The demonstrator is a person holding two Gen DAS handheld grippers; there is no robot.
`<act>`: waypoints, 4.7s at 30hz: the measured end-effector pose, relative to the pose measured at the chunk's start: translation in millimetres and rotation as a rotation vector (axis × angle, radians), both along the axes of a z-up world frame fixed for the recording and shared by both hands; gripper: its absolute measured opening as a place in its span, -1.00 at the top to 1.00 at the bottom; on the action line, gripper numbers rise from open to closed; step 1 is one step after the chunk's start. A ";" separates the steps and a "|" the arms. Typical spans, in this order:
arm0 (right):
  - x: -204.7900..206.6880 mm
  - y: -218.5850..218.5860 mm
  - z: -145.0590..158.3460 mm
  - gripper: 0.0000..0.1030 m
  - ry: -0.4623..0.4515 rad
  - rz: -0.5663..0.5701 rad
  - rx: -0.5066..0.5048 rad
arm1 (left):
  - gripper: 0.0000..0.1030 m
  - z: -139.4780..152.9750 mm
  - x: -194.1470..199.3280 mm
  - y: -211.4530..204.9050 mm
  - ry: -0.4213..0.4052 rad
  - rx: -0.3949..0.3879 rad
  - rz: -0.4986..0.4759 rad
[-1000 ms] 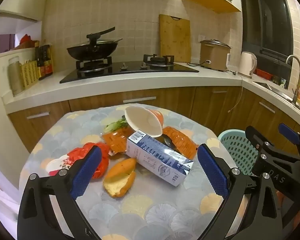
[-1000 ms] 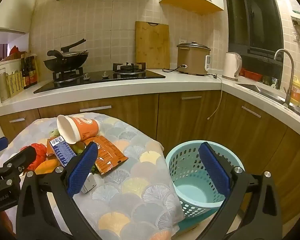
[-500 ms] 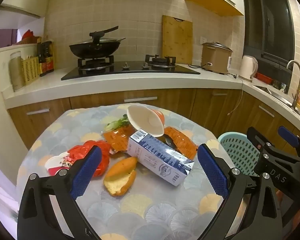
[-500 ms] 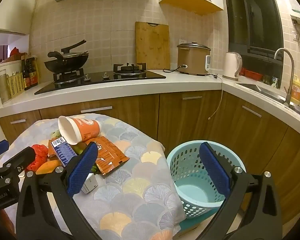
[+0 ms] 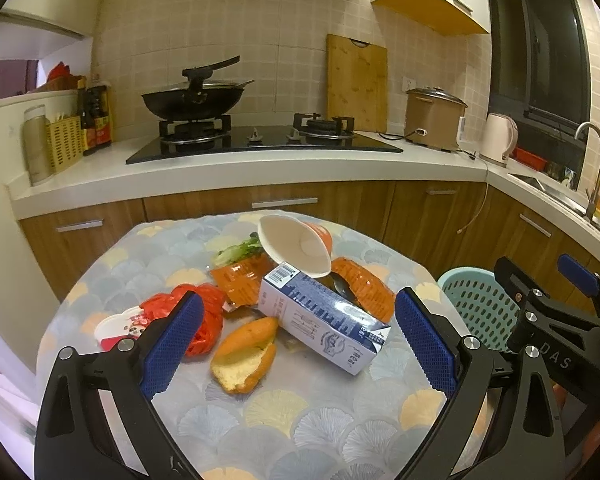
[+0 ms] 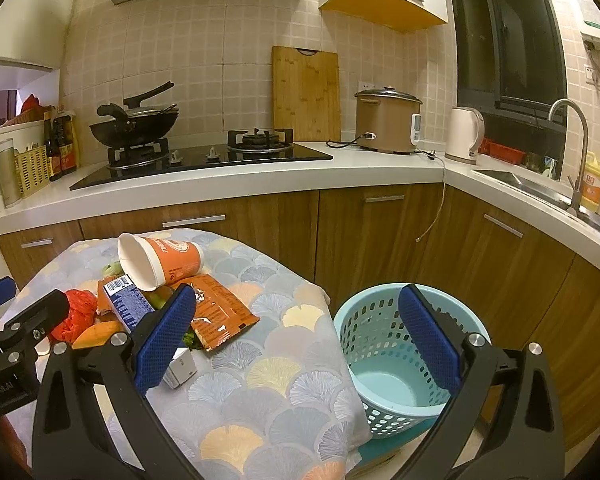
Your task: Collect trash
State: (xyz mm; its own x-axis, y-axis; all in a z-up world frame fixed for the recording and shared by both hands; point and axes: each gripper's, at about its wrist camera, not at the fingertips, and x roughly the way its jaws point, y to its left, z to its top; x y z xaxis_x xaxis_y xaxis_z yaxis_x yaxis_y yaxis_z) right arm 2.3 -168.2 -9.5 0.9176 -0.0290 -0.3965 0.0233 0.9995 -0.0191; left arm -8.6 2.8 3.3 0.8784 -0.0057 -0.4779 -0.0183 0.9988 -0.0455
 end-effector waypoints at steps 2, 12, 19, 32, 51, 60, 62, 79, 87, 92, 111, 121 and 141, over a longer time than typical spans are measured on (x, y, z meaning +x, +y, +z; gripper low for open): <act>0.4 0.4 0.4 -0.87 -0.002 0.002 0.000 | -0.81 0.6 -2.0 2.3 -0.004 0.002 -0.001; 1.0 3.3 0.1 -0.87 -0.001 0.013 -0.002 | -0.81 3.0 -0.9 3.3 -0.006 -0.015 -0.030; -0.3 6.8 0.9 -0.87 -0.009 0.019 -0.010 | -0.81 3.1 -1.2 5.6 -0.012 -0.016 -0.020; 0.5 7.8 -0.5 -0.86 -0.006 0.019 -0.008 | -0.81 3.4 -1.6 8.4 -0.021 -0.018 -0.011; 9.8 23.3 -12.6 -0.51 0.014 0.091 -0.014 | -0.81 -7.2 0.7 21.6 -0.004 -0.029 0.010; 29.9 52.2 -43.1 -0.23 0.093 0.324 0.003 | -0.80 -38.2 6.0 73.6 0.086 -0.069 0.058; 37.0 60.6 -51.7 -0.24 0.104 0.355 -0.015 | -0.79 -47.2 12.2 78.5 0.129 -0.077 0.034; 86.5 91.7 -86.7 -0.43 0.272 0.535 -0.046 | -0.64 -100.5 71.8 92.1 0.337 -0.169 -0.053; 72.1 73.1 -88.3 0.05 0.306 0.544 0.016 | -0.29 -107.2 79.2 79.5 0.367 -0.221 -0.108; 54.3 66.6 -89.9 0.24 0.327 0.565 0.012 | 0.06 -109.3 76.7 72.0 0.377 -0.228 -0.124; 46.2 63.5 -99.3 0.33 0.368 0.577 0.025 | 0.54 -88.7 48.0 65.8 0.320 -0.253 -0.107; 22.7 -1.5 -54.9 0.33 0.187 0.447 0.048 | 0.54 -43.9 40.4 15.1 0.189 -0.235 -0.241; 61.7 -181.1 -88.2 0.33 0.243 -0.012 0.102 | 0.54 -72.8 126.4 -195.2 0.313 -0.133 -0.578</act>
State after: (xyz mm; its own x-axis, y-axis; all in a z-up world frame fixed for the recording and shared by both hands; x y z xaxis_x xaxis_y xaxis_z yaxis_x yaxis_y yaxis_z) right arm 64.0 -349.3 -97.7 0.7949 0.0121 -0.6067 0.0421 0.9963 0.0751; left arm 117.8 -192.4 -69.5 0.5361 -0.5103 -0.6725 0.4856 0.8380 -0.2488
